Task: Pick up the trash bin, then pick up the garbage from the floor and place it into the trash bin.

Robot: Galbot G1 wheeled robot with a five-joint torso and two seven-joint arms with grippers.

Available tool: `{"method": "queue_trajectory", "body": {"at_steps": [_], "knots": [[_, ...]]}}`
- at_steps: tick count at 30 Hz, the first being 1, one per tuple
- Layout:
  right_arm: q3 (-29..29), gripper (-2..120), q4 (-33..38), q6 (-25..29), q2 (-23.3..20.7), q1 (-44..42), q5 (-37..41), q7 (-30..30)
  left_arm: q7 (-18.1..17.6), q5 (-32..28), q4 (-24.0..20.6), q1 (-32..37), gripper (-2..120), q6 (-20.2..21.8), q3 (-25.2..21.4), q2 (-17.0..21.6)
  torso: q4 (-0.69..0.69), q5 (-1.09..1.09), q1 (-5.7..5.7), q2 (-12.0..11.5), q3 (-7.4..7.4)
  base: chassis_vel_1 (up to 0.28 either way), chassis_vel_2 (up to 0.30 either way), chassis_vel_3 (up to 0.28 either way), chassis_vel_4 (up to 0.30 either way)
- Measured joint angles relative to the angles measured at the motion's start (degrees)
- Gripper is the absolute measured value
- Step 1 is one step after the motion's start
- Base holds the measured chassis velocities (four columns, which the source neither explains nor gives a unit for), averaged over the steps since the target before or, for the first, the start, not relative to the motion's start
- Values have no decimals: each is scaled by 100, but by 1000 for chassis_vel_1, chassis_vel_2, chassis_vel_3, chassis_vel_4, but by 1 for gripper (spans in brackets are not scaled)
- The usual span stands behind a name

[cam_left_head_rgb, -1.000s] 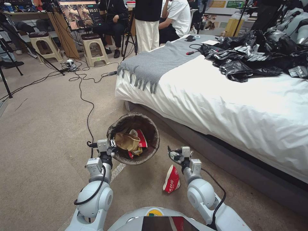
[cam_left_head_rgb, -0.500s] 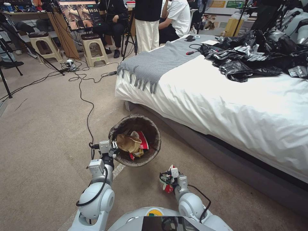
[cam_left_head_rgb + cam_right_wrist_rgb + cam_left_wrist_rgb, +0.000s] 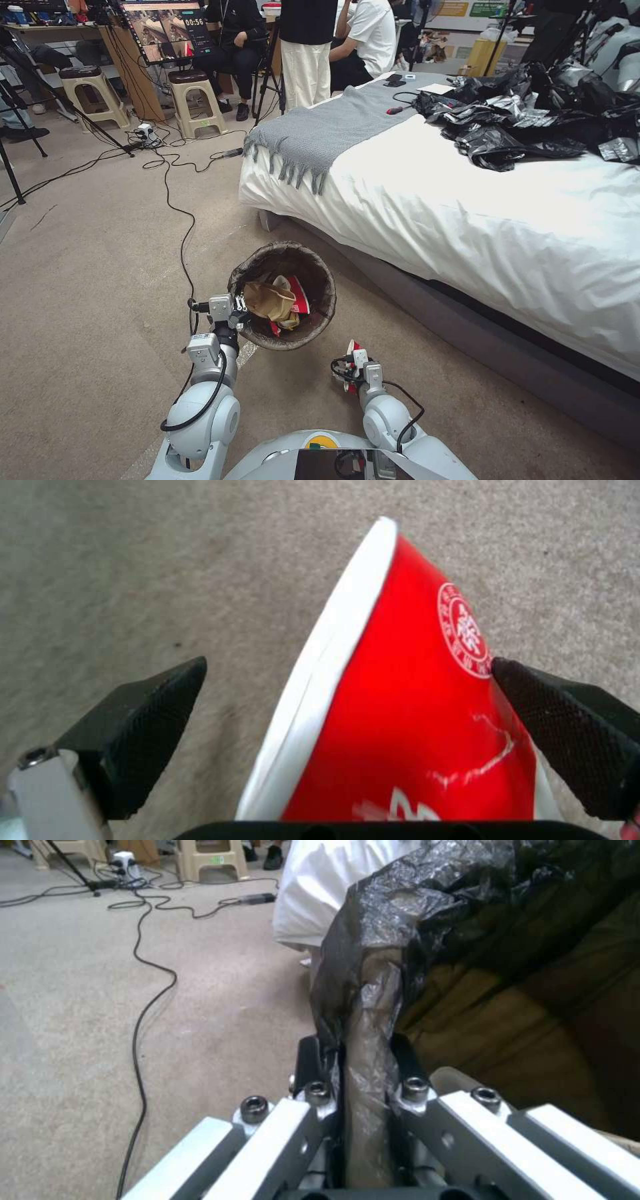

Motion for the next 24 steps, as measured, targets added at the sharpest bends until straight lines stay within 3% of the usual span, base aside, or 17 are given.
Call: {"method": "queue_trajectory", "body": {"at_steps": [4, 6, 8, 12, 17, 24], "knots": [[31, 97, -220, 115, 40, 65, -60, -8, 0, 11, 9, 16, 2, -7, 4, 0, 1, 0, 0, 0, 0, 0, 0, 0, 0], [57, 86, -260, 173, 36, 66, -82, -17, 0, 12, 27, 6, 2, -12, 2, 0, 1, 1, 0, 0, 0, 0, 0, 0, 0], [63, 84, -260, 182, 32, 64, -86, -17, 0, 12, 34, -1, 2, -12, 2, 0, 0, 2, 0, 0, 0, 0, 0, 0, 0], [113, 61, -207, 205, -13, 28, -95, 5, -2, 12, 83, -56, 2, -13, 25, -16, -2, 5, 0, 0, 1, 0, 0, 0, 0], [126, 49, -202, 253, -25, 19, -131, -3, -3, 10, 101, -74, 2, -13, 31, -19, -2, 5, 0, 0, 1, 0, 0, 0, 0], [158, 20, -183, 336, -27, 3, -262, -32, -3, -2, 108, -99, 2, -11, 28, -10, -1, 5, 0, 0, 1, 0, 0, 0, 0]]}}
